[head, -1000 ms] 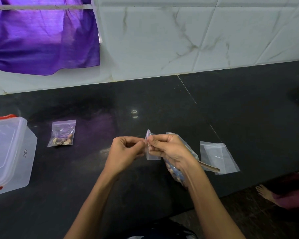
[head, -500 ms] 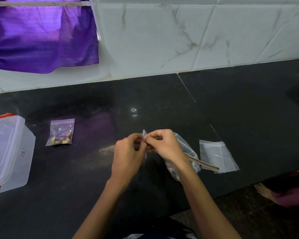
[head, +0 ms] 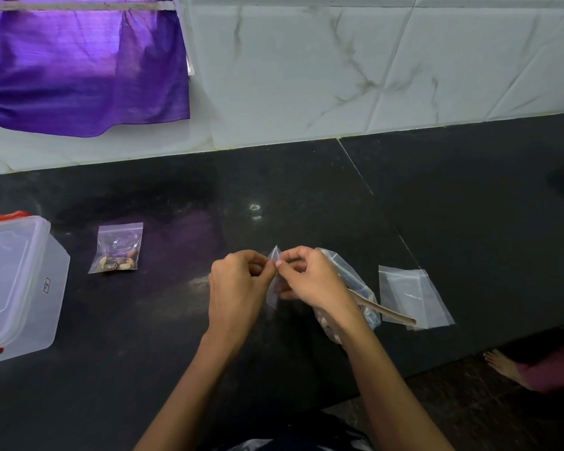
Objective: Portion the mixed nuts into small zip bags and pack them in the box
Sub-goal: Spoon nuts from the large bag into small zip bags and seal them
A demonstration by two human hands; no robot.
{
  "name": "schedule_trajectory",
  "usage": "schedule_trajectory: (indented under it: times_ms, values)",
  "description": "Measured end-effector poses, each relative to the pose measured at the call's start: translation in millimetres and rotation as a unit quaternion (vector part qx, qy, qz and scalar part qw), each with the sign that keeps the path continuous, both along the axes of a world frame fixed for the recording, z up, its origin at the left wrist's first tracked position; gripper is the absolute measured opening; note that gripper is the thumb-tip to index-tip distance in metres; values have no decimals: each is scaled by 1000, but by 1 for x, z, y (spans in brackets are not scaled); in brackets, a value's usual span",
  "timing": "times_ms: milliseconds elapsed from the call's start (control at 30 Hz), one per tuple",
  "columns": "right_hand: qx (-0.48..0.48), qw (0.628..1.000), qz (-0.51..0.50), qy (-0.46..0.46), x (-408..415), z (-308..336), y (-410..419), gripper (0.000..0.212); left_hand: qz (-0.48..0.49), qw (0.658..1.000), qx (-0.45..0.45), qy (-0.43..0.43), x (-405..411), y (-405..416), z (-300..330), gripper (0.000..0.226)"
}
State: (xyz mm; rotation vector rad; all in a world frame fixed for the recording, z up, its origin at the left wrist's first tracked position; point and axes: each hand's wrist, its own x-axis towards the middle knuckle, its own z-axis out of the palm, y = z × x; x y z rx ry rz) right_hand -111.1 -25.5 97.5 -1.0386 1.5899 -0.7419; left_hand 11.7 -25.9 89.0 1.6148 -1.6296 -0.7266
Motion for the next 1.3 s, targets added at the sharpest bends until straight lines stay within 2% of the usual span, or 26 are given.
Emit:
schedule_trajectory:
  times_ms: [67, 133, 233, 333, 400, 467, 500, 567, 633, 700, 833, 867, 967, 1133, 1300]
  values:
    - [17, 1000, 8, -15, 0, 2, 1, 25, 1, 1000, 8, 25, 2, -1, 0, 10]
    - [1, 1000, 1, 29, 0, 1, 2, 31, -3, 999, 16, 39, 3, -4, 2, 10]
    - [-44, 990, -40, 130, -1, -1, 3, 30, 5, 1000, 11, 2, 7, -7, 3, 7]
    - [-74, 978, -43, 188, -3, 4, 3, 22, -5, 999, 11, -38, 8, -7, 2, 9]
    - [-76, 977, -29, 198, -2, 9, 4, 31, -31, 998, 7, -46, 7, -6, 1, 10]
    - [-74, 981, -20, 176, -1, 12, 4, 30, -64, 997, -14, -45, 10, -7, 1, 3]
    - [-75, 983, -13, 164, -1, 14, 4, 24, -90, 995, -24, -34, 12, -9, -1, 11]
    - [-86, 985, 4, 150, -1, 18, 5, 16, -163, 986, -13, 14, 20, -12, -8, 48]
    - [-97, 984, 14, 149, 0, 21, 4, 21, -229, 972, 24, 49, 25, -13, -18, 83]
    - [-93, 984, 29, 150, 1, 24, 4, 24, -255, 962, 57, 81, 25, -14, -23, 101]
    - [-85, 984, 48, 146, 3, 26, 6, 28, -236, 952, 22, 193, 18, -17, -25, 73]
    - [-93, 983, 50, 150, 3, 27, 6, 29, -232, 951, 10, 204, 18, -17, -25, 73]
    - [-97, 980, 65, 164, 3, 30, 5, 28, -249, 948, -4, 197, 20, -17, -26, 88]
    - [-83, 979, 82, 170, 2, 28, 3, 25, -241, 948, -39, 205, 18, -22, -27, 62]
    - [-52, 973, 95, 204, 4, 30, 6, 22, -222, 949, -55, 216, 18, -18, -32, 61]
